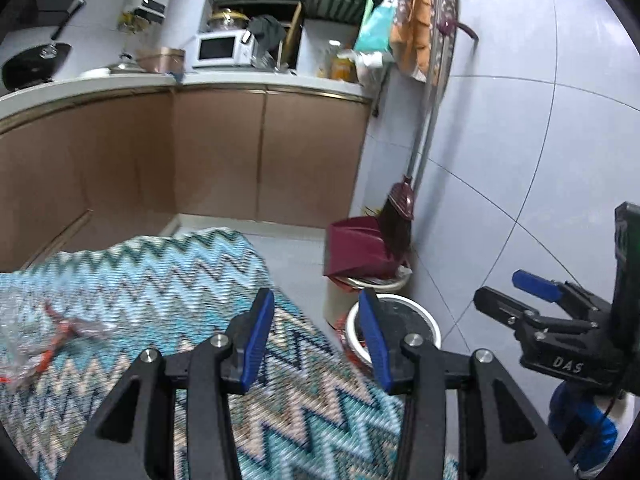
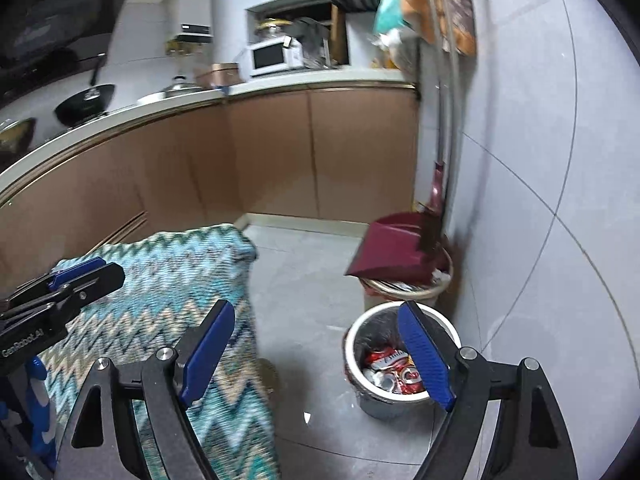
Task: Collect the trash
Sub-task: 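Move both tools back to the clear plastic bag on the blanket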
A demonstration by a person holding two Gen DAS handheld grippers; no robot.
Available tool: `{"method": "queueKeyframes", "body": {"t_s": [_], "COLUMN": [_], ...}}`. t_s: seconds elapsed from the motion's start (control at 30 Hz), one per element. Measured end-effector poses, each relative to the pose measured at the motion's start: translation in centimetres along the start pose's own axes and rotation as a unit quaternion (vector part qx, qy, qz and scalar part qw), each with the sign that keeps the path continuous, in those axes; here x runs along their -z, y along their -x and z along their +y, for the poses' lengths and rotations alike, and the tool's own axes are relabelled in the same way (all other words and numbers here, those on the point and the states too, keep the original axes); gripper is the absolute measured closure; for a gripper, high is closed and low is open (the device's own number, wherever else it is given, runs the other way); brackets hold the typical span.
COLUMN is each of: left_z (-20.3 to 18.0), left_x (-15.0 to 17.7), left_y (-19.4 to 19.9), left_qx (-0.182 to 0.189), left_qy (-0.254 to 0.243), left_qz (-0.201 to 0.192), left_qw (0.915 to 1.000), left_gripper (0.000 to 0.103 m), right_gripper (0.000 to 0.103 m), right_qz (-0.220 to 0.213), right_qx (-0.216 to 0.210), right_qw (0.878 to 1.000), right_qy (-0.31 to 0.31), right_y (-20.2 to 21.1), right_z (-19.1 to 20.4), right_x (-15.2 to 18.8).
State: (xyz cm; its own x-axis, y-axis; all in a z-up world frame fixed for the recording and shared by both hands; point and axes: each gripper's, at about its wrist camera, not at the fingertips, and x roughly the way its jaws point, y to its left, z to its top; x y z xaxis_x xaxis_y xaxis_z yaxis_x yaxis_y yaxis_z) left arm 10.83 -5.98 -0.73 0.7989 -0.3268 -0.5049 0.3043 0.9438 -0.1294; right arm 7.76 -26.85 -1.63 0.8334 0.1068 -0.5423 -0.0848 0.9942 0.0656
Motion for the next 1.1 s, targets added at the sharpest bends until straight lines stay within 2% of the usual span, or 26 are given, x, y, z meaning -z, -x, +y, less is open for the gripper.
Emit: {"method": "queueKeyframes", "body": {"t_s": [0.17, 0.23, 0.33, 0.5, 0.83, 1.1], "left_z": [0.6, 0.7, 0.9, 1.2, 3.0, 6.7], "left_x": [0.6, 0.9, 1.6, 2.5, 3.7, 4.5], "left_y": [4.1, 5.6, 7.6, 10.0, 12.5, 12.2], "left_qx": [-0.022, -0.03, -0.041, -0.064, -0.083, -0.097], "left_qy": [-0.003, -0.003, 0.002, -0.002, -0.003, 0.017], "left_qz": [-0.023, -0.031, -0.039, -0.045, -0.053, -0.047], "left_qw": [0.9995, 0.9991, 0.9984, 0.9969, 0.9952, 0.994], "left_gripper": [0.061, 0.061, 0.053, 0.051, 0.051, 0.051], "right_gripper": [0.02, 0.015, 0.014, 0.013, 0.013, 0.013], "right_qz": [-0.015, -0.019, -0.025, -0.031, -0.034, -0.019], "right_qx": [-0.025, -0.034, -0.041, -0.056, -0.071, -0.094], "right_qw": [0.999, 0.999, 0.998, 0.997, 0.995, 0.992], "right_qy": [0.02, 0.029, 0.04, 0.047, 0.064, 0.081], "right_y": [2.3, 3.1, 4.1, 5.4, 7.0, 5.6], "right_z": [2.6, 3.5, 4.4, 5.6, 8.2, 11.0], "right_x": [-0.1, 0.0, 0.4, 0.7, 0.8, 0.3]}}
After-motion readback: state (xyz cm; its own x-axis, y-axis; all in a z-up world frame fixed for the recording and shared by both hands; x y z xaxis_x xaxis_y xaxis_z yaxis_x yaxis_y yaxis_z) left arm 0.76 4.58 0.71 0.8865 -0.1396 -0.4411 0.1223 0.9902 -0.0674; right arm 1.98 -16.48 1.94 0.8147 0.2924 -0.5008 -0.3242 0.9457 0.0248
